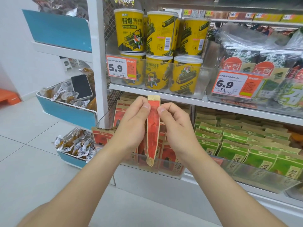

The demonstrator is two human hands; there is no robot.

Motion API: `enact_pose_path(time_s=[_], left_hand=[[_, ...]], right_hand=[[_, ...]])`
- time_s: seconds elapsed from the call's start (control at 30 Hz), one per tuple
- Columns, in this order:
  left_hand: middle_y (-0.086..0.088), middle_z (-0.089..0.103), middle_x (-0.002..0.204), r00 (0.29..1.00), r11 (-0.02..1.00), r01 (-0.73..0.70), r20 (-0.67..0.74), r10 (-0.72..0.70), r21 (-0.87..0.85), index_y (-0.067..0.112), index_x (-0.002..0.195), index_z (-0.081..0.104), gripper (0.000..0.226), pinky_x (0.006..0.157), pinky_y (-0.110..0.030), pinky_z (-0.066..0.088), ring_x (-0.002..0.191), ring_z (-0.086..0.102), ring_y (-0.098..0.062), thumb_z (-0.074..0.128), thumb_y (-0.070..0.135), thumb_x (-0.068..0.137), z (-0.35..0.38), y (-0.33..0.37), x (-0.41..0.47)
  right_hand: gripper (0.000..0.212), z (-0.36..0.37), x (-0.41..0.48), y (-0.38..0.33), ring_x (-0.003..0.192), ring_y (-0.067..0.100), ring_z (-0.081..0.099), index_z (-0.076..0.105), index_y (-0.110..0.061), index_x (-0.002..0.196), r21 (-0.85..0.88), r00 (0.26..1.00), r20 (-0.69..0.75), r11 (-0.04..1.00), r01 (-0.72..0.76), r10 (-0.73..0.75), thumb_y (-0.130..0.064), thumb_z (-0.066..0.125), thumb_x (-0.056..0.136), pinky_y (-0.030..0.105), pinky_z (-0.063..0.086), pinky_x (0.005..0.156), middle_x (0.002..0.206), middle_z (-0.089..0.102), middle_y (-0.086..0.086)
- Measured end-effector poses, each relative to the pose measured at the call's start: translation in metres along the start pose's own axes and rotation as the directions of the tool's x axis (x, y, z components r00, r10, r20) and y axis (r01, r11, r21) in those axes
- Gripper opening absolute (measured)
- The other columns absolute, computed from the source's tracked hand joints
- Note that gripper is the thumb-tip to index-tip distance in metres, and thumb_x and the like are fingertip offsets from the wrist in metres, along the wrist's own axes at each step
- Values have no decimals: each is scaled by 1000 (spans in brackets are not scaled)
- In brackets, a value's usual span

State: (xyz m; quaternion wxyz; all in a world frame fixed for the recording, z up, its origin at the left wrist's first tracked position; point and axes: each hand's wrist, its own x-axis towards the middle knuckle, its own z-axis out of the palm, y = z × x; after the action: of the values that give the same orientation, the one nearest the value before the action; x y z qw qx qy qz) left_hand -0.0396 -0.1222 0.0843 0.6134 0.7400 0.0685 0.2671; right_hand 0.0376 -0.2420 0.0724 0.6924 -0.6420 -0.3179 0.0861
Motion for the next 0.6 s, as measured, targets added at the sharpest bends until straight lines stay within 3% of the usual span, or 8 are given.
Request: enact_pose_path(time_s=[0.17, 0.27, 0.33, 0.4, 0.47, 0.53, 0.6], left_hand=[[-11, 54, 90, 1000, 1000, 3, 3, -3, -9, 3, 107, 55, 30, 82, -45, 41, 85, 49, -23, 42, 29, 117, -7, -1, 0], [-6, 53, 83, 999, 1000, 7, -51, -8, -24, 9, 98, 55, 30, 79, -44, 42, 80, 48, -21, 43, 29, 117, -7, 1, 0], [-7, 52, 80, 994, 998, 1, -105, -7, -59, 17, 92, 54, 31, 79, -44, 41, 79, 47, -20, 44, 33, 116, -8, 3, 2], [-18, 53, 86, 988, 989, -10, -152, -12, -146, 22, 90, 54, 29, 82, -48, 41, 83, 47, -24, 46, 39, 111, -10, 4, 5], [-13, 53, 91, 985, 975, -21, -173, -18, -221, 26, 90, 56, 26, 82, -49, 40, 85, 47, -26, 46, 40, 110, -12, 4, 6], [-11, 57, 93, 988, 967, -38, -157, -2, -253, 26, 95, 60, 25, 80, -46, 45, 83, 52, -26, 48, 36, 114, -14, 3, 7], [-9, 65, 96, 997, 957, -44, -80, 22, -286, 19, 104, 63, 20, 75, -36, 52, 81, 62, -20, 53, 33, 113, -16, 4, 7]], right_hand=[[21, 1, -2, -7, 81, 17, 62, 72, -13, 100, -11, 1000, 14, 1000, 16, -16, -23, 57, 112, 40, 53, 79, 87, 72, 5], [14, -1, -4, -11, 83, 19, 64, 72, -12, 100, -112, 996, 50, 991, 76, -71, -23, 65, 107, 44, 56, 82, 95, 74, 13], [8, -1, -6, -11, 91, 20, 70, 68, -14, 104, -168, 990, 127, 983, 75, -54, -21, 72, 102, 42, 58, 86, 100, 74, 7], [21, -2, -9, -9, 102, 18, 73, 61, -24, 110, -206, 976, 218, 978, 32, 14, -26, 77, 96, 41, 61, 87, 109, 74, -3], [29, -1, -13, -9, 99, 17, 76, 54, -32, 114, -199, 956, 279, 979, -40, 96, -32, 77, 98, 36, 63, 85, 114, 73, -3], [28, 0, -14, -10, 90, 22, 78, 52, -31, 114, -148, 960, 263, 987, -62, 100, -34, 75, 100, 47, 65, 86, 112, 74, 3], [28, 0, -14, -10, 88, 34, 75, 52, -21, 110, -121, 984, 175, 993, 6, 15, -38, 72, 102, 63, 60, 85, 105, 76, 4]])
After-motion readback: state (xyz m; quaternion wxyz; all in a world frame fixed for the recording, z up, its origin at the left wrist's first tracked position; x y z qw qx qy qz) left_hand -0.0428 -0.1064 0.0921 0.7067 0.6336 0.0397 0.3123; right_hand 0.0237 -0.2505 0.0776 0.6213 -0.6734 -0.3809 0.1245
